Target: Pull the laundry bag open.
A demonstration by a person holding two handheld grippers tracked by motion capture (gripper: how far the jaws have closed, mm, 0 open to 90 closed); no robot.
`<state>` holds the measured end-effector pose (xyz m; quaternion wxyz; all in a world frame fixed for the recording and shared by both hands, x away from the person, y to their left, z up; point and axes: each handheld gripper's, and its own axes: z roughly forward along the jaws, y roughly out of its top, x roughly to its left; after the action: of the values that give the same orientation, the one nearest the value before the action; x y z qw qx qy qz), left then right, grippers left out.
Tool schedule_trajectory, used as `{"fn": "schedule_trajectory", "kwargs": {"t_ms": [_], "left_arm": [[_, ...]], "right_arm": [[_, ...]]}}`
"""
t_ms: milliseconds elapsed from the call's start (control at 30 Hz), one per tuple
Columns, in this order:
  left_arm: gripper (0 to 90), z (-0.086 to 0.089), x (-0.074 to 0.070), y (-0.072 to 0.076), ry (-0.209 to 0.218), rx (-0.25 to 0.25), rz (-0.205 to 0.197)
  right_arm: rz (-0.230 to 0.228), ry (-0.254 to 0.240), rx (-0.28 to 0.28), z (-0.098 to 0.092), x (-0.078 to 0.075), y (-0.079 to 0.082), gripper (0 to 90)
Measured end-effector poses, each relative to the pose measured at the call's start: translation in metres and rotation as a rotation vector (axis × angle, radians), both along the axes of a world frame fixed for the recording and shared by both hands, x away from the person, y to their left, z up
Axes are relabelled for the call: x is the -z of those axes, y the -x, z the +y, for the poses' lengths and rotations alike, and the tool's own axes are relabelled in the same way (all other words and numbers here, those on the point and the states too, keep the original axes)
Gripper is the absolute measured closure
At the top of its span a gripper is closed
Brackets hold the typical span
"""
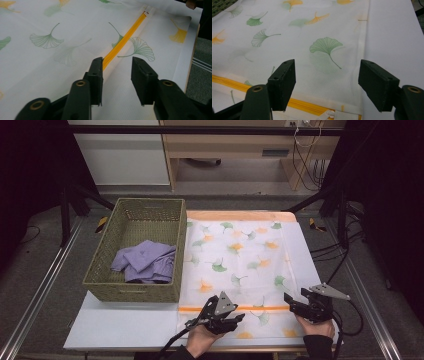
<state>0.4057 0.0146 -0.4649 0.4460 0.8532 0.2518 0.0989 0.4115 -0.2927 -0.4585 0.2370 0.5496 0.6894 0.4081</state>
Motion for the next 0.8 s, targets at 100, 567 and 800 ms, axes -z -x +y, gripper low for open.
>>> {"fn": "schedule_trajectory", "kwargs": {"t_ms": [100, 567, 800], "left_arm": [[71.1, -0.008, 0.002, 0.0, -0.022, 0.013, 0.004], [88.6, -0.022, 0.014, 0.002, -0.062, 0.051, 0.022], [88.8, -0.024, 0.022, 0.003, -0.074, 0.051, 0.016]], "right_arm": [[0.01, -0.002, 0.01, -0.002, 0.0, 0.001, 34.4], [0.11, -0.009, 0.073, -0.021, 0.014, 0.012, 51.0], [0.142, 0.006, 0.096, -0.03, 0.019, 0.019, 57.4]]}}
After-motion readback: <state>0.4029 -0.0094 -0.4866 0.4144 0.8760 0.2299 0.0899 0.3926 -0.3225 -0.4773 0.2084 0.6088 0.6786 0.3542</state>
